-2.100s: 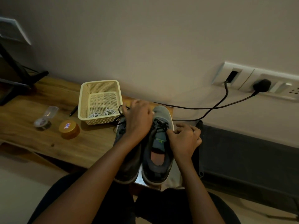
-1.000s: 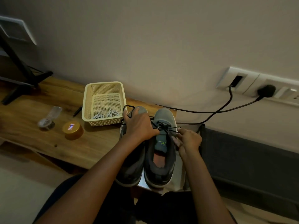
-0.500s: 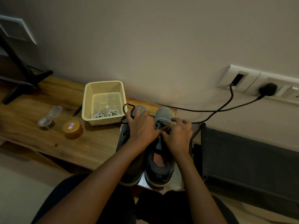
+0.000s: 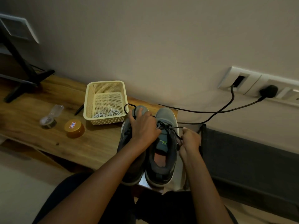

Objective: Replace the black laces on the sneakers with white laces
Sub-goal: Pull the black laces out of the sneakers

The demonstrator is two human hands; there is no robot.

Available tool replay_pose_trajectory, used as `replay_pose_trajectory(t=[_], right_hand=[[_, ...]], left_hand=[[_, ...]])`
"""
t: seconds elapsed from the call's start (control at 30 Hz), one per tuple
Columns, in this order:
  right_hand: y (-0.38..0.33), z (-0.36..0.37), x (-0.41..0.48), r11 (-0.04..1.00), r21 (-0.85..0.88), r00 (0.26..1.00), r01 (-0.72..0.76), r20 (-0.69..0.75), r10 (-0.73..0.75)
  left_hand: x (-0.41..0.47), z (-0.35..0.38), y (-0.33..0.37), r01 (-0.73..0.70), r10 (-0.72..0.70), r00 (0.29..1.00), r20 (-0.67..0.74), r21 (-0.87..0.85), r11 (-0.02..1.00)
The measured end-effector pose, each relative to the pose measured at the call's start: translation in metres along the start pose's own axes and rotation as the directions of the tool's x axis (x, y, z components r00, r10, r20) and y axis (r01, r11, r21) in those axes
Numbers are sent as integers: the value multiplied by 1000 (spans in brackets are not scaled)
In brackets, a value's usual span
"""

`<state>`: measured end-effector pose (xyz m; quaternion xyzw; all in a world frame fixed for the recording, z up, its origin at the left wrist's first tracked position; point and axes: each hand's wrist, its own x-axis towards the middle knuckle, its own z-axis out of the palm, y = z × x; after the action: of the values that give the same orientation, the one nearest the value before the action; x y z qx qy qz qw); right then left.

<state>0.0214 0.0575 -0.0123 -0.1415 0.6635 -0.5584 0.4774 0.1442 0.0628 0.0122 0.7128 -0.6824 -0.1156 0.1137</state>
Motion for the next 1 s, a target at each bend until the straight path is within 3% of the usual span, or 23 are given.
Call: replay_pose_trajectory(t=[0.07, 0.13, 0.2, 0.27, 0.33, 0.5, 0.6, 0.9, 0.97, 1.0], right_hand=[[-4, -5, -1, 981, -147, 992, 123, 20, -121], [-3, -6, -4, 865, -390, 943, 316, 29, -331], [-3, -5, -8, 689, -553, 863, 468, 118, -492], [-3, -4, -12, 433, -665, 743, 608, 283, -607], [0, -1, -18, 241, -716, 677, 655, 416, -607], [5, 1, -21, 33, -766, 694, 642, 563, -449], [7, 2, -20, 8, -757, 683, 653, 585, -438], [13, 4, -17, 123, -752, 668, 647, 482, -566], [9, 2, -15, 191, -766, 677, 614, 386, -627], [9, 1, -14, 272, -763, 707, 586, 318, -632]], left_hand=[[1, 0, 0, 1, -1, 1000, 0, -1, 1000], [1, 0, 0, 1, -1, 1000, -1, -1, 1000], [1, 0, -1, 0, 0, 1000, 4, 3, 1000], [2, 0, -2, -2, 2, 1000, 14, 6, 1000], [2, 0, -3, -8, 7, 1000, 28, 9, 1000], [3, 0, -4, -6, 6, 998, 57, -10, 1000], [3, -1, -4, -3, 4, 998, 63, -21, 1000], [2, -3, -5, 25, -22, 998, 54, -44, 999], [2, -3, -6, 31, -28, 998, 54, -43, 999], [2, -3, -6, 29, -26, 998, 53, -44, 999]])
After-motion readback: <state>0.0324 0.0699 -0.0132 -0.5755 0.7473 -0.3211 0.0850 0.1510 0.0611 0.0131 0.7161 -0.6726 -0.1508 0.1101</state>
